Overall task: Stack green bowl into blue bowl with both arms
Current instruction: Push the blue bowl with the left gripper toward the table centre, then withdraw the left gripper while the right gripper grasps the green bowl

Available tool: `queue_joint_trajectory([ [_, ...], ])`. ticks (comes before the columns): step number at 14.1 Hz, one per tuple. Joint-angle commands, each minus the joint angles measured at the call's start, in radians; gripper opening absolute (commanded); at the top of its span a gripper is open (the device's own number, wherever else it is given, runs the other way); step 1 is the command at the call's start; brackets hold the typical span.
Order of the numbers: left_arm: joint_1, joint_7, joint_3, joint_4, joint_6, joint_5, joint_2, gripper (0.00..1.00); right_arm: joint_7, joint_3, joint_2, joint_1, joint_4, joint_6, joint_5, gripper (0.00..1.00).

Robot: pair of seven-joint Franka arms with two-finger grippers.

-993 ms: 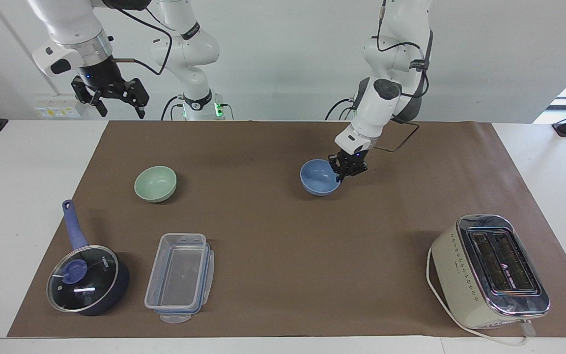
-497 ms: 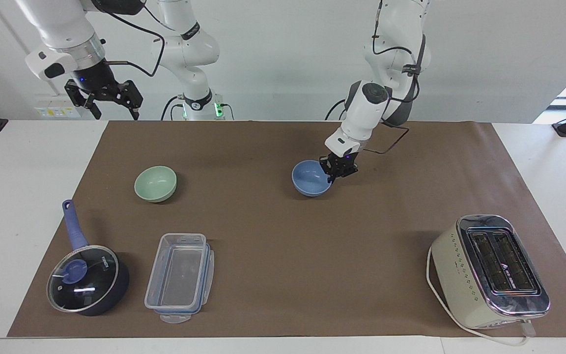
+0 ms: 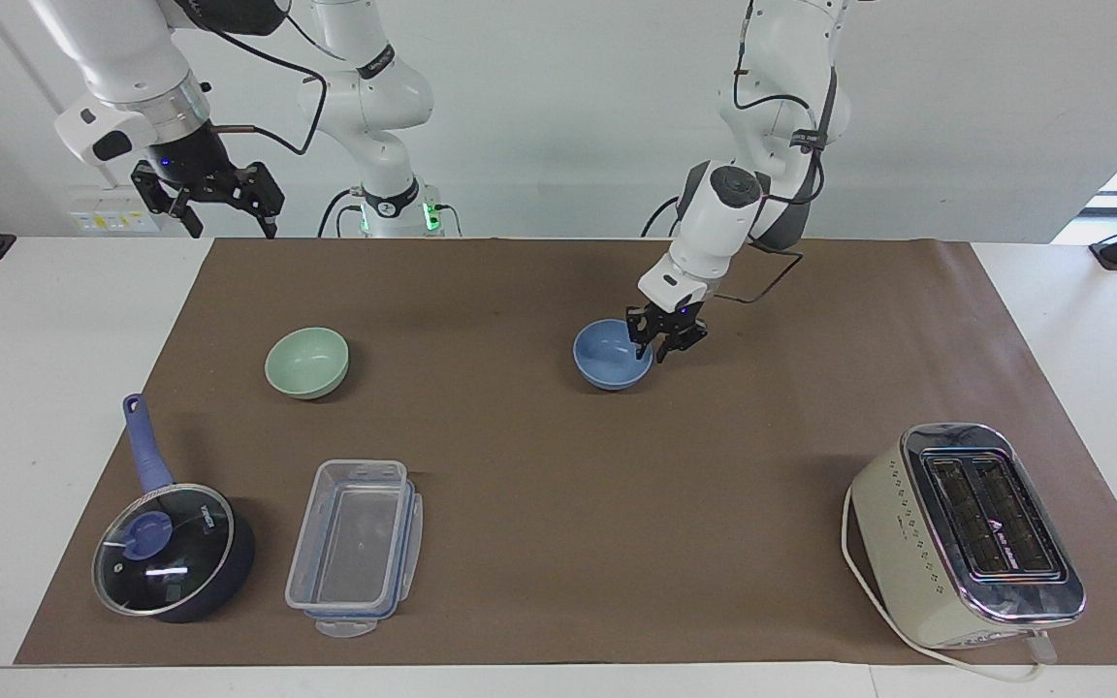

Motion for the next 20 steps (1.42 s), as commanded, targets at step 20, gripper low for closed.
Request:
queue_joint_trajectory([
  [20,0.41,0.38,0.023,0.657,-0.897,0.161,-0.1,1.0,-0.428,0.003,0.168,-0.158,-0.596,0.816,0.106,1.0],
])
